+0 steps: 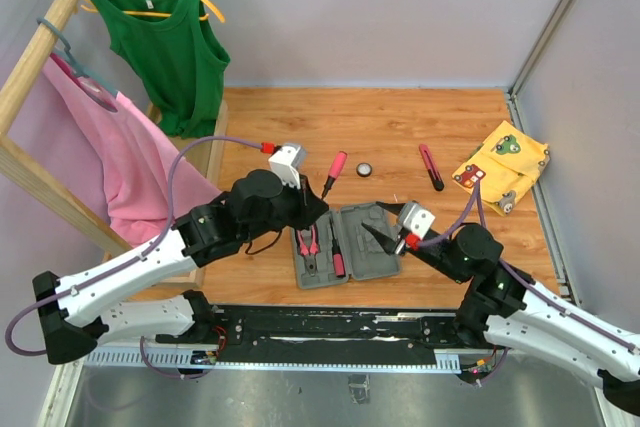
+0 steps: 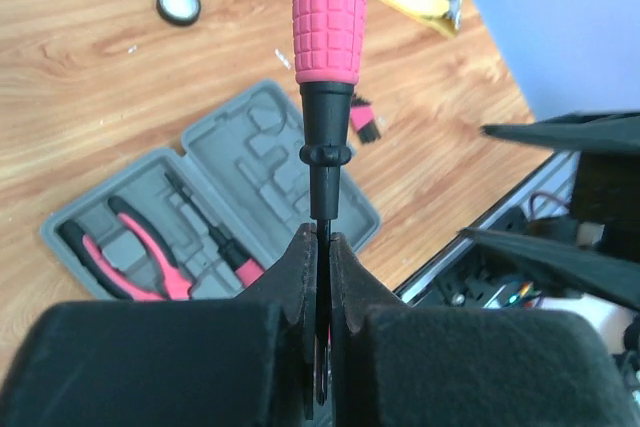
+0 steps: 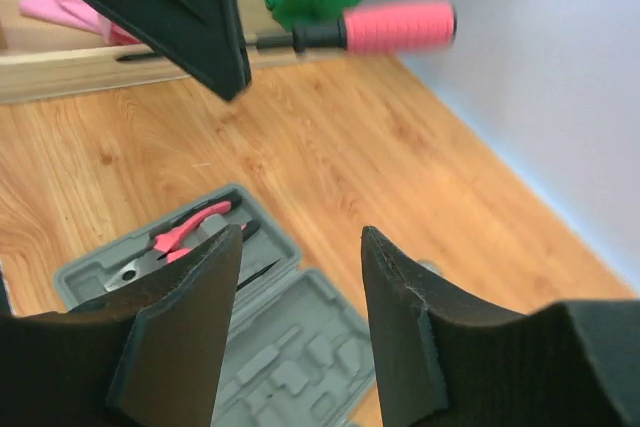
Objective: Sort the tools into containers
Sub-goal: Pick up the screwdriver from the center of the board.
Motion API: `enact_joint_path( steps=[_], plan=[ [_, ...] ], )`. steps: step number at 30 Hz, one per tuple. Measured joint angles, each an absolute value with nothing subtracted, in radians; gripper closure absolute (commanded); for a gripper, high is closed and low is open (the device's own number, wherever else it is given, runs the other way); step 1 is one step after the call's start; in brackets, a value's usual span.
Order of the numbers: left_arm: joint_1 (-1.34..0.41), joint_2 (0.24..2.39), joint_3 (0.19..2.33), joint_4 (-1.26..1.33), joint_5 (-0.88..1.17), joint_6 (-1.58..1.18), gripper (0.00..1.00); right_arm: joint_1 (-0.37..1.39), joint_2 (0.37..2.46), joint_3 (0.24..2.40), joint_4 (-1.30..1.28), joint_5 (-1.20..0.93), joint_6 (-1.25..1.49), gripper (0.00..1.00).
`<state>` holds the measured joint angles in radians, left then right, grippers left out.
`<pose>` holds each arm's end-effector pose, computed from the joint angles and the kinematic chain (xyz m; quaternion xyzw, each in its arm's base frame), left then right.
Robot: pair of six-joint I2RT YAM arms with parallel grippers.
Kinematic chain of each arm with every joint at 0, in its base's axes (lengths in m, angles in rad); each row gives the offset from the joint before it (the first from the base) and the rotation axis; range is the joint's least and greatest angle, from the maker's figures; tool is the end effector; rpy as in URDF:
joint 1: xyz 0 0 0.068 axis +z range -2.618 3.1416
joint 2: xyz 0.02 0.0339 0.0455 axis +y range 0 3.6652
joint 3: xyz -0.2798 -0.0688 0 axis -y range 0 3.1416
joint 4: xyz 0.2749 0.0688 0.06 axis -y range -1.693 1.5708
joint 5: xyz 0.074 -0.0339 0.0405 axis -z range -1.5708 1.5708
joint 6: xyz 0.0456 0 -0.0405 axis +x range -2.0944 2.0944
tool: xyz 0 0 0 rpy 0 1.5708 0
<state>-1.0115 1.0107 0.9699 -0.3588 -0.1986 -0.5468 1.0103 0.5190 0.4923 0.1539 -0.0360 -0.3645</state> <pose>0.1444 -0.2138 0.3531 0.1376 0.8196 -0.3277 0.4494 0.0901 0.1466 0.3201 -0.4296 0.5020 0.2494 0.7079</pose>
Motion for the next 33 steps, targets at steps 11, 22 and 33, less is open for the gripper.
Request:
enact_joint_path(
  steps=[11,22,33],
  plan=[
    [-1.011,1.058,1.176,-0.422,-0.270,-0.694,0.99,1.010,0.643,0.594,-0.048,0.256,0.326,0.38],
    [-1.011,1.119,1.264,-0.478,-0.245,-0.789,0.99,1.010,0.696,0.561,0.005,0.283,0.745,0.36],
    [-0.972,1.149,1.280,-0.462,-0.155,-0.834,0.99,1.010,0.771,0.566,0.118,0.219,0.929,0.35]
  ],
)
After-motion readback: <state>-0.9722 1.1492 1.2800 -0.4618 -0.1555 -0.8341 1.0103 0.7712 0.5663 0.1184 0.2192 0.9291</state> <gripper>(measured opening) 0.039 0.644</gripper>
